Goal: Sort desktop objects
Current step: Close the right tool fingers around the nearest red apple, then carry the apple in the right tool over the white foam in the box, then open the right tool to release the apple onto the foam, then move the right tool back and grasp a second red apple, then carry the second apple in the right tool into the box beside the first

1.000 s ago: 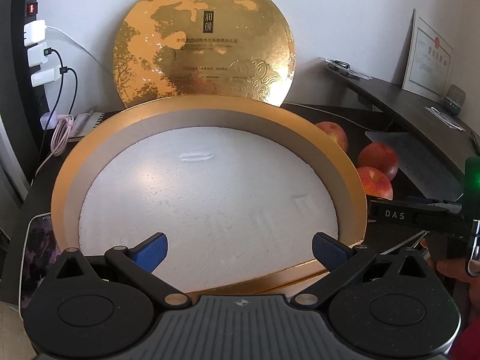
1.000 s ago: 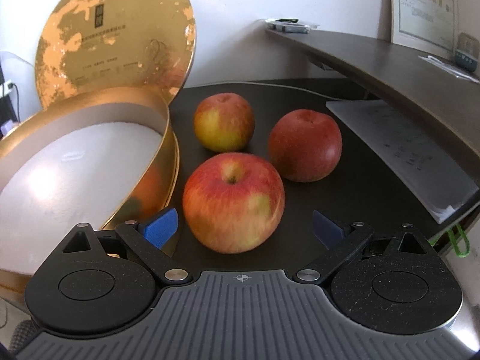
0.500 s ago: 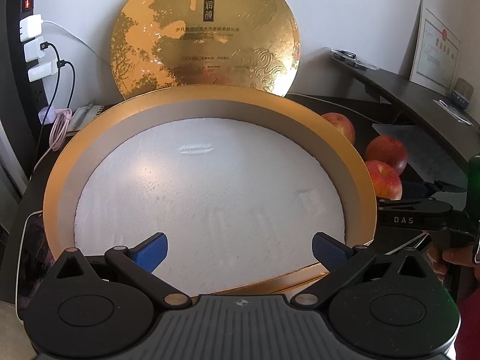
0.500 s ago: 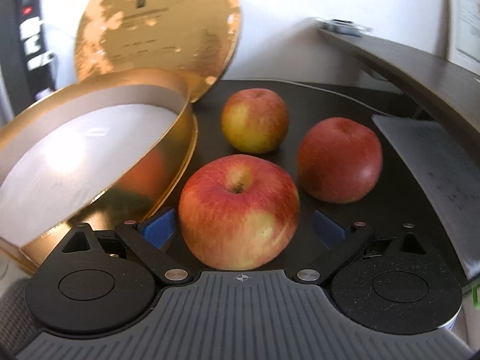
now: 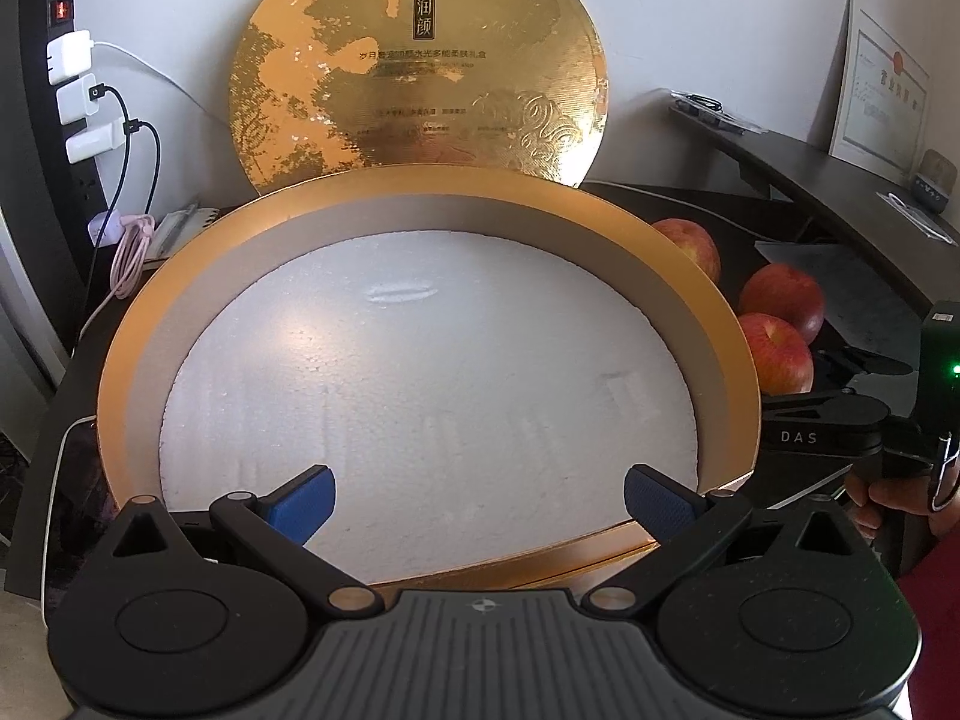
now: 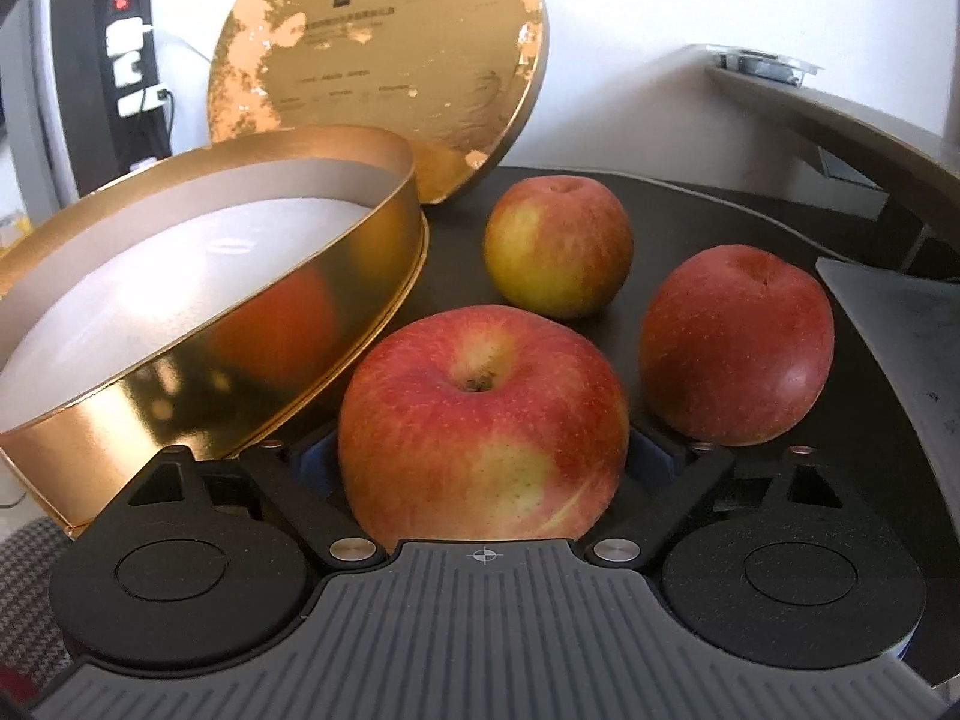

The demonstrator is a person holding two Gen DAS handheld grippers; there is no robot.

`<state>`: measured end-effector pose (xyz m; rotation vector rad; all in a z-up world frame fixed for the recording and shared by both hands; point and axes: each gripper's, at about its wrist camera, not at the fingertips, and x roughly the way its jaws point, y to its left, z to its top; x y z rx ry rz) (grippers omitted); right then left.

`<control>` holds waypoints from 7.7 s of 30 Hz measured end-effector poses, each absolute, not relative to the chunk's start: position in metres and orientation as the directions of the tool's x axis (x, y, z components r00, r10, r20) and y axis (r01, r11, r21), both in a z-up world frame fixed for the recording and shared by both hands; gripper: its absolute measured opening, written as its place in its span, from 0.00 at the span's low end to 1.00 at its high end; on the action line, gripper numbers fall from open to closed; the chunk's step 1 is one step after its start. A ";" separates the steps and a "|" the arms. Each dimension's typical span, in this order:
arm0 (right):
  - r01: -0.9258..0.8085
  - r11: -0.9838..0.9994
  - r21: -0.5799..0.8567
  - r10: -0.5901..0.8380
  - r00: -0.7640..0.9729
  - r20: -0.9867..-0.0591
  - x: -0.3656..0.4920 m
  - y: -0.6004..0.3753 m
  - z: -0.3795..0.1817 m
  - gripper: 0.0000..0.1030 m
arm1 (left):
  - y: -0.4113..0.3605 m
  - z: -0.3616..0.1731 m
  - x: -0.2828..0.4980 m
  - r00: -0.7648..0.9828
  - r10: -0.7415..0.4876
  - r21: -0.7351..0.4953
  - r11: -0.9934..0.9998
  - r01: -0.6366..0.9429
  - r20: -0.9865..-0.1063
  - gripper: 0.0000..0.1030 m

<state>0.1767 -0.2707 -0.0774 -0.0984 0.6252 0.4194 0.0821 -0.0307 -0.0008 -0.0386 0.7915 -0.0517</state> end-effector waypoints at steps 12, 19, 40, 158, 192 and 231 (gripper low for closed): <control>-0.209 0.973 0.094 0.225 0.793 -0.565 0.166 -0.270 -0.076 0.88 | -0.025 0.003 0.074 0.712 -0.075 -0.066 0.997 0.041 -0.698 0.99; -0.137 0.989 0.061 0.148 0.835 -0.529 0.144 -0.271 -0.044 0.88 | -0.015 0.014 0.060 0.741 -0.116 -0.098 0.993 0.067 -0.661 0.99; -0.353 0.935 -0.039 0.288 0.816 -0.501 0.175 -0.072 0.059 0.88 | 0.077 0.009 0.012 0.786 -0.127 -0.185 0.983 0.016 -0.605 0.99; 0.191 0.975 0.114 -0.091 0.810 -0.580 0.162 -0.289 -0.016 0.98 | -0.030 0.014 0.067 0.755 -0.179 -0.084 0.983 0.163 -0.631 0.99; 0.173 0.985 0.011 -0.127 0.761 -0.636 0.271 -0.297 -0.075 0.85 | -0.021 0.001 0.088 0.727 -0.162 -0.099 0.987 0.130 -0.667 0.99; -0.209 0.978 -0.025 0.163 0.828 -0.537 0.153 -0.130 0.050 0.84 | 0.050 0.017 0.002 0.795 -0.196 -0.149 0.980 0.133 -0.575 0.99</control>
